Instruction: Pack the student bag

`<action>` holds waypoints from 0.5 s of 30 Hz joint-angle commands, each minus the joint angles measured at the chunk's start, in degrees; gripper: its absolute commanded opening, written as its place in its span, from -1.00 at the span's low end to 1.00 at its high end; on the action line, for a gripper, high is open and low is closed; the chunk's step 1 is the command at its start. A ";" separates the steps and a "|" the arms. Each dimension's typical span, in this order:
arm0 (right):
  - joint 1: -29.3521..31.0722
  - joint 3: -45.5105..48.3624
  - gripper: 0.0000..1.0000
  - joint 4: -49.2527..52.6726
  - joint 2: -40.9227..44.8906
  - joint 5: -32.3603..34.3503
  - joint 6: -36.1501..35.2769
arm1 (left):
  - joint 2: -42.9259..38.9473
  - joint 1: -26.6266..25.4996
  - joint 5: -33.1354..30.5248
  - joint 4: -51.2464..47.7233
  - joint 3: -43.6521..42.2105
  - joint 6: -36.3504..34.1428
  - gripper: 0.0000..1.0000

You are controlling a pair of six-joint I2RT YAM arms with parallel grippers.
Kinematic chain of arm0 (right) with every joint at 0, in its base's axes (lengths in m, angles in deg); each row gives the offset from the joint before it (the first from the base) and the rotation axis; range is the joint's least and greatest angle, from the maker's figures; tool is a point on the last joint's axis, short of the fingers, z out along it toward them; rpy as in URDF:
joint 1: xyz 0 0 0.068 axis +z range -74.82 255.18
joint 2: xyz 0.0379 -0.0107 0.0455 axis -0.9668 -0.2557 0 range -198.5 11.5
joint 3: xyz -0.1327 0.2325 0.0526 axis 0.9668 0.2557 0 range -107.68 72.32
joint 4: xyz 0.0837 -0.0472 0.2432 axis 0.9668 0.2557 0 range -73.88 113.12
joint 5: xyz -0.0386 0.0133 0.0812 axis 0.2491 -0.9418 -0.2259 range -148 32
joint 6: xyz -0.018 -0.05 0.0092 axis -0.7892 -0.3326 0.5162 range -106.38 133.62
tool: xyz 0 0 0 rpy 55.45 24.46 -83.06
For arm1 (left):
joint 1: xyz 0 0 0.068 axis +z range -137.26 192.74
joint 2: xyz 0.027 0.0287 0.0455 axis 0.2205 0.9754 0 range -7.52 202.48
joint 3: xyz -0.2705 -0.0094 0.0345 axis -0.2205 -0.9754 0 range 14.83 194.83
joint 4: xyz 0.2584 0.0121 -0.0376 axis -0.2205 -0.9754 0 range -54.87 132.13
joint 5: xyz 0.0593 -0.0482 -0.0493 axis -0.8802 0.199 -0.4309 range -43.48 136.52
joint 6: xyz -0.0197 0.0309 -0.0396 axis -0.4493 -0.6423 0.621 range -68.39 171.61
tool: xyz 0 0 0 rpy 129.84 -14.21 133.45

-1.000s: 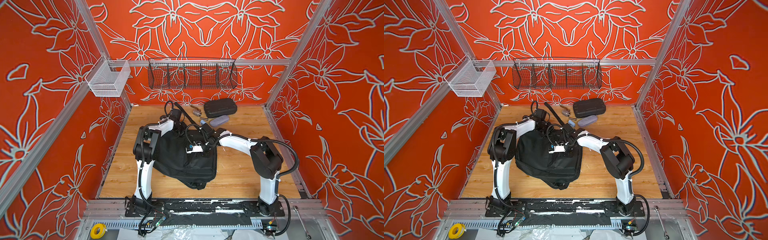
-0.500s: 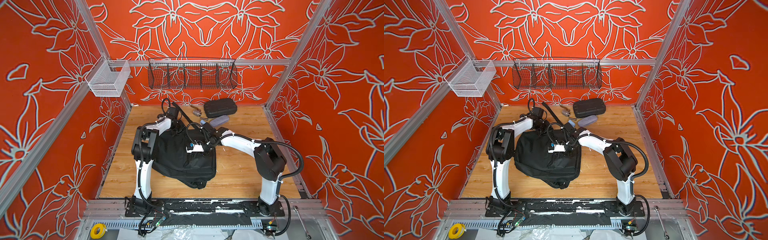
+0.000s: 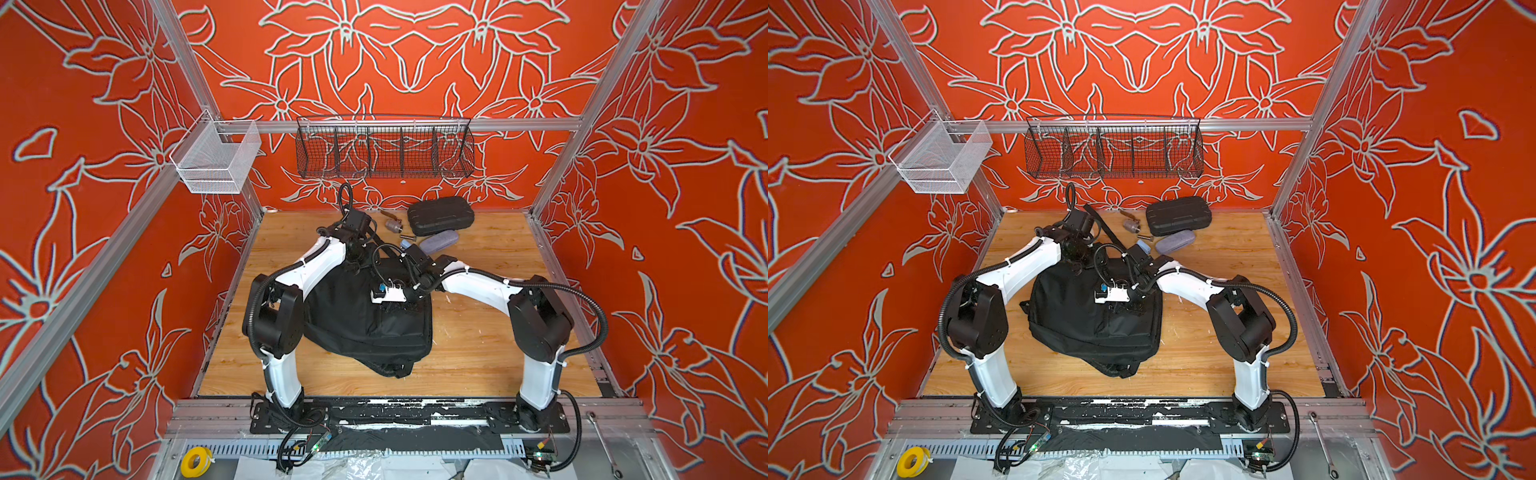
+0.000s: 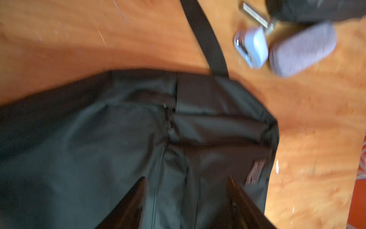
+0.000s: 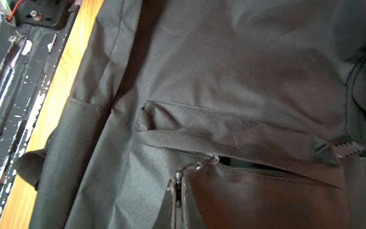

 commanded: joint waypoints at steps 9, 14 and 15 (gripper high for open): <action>0.23 4.21 -1.00 -2.55 4.03 -4.86 -2.28 | 1.33 -4.12 3.85 -5.12 -6.70 -3.52 0.23; 0.49 3.98 -1.00 -2.25 3.96 -4.85 -2.22 | 1.61 -4.56 4.63 -3.89 -6.13 -3.37 0.24; 0.45 3.98 -1.00 -2.19 3.89 -4.86 -2.12 | 1.39 -4.82 4.56 -3.70 -6.05 -3.42 0.24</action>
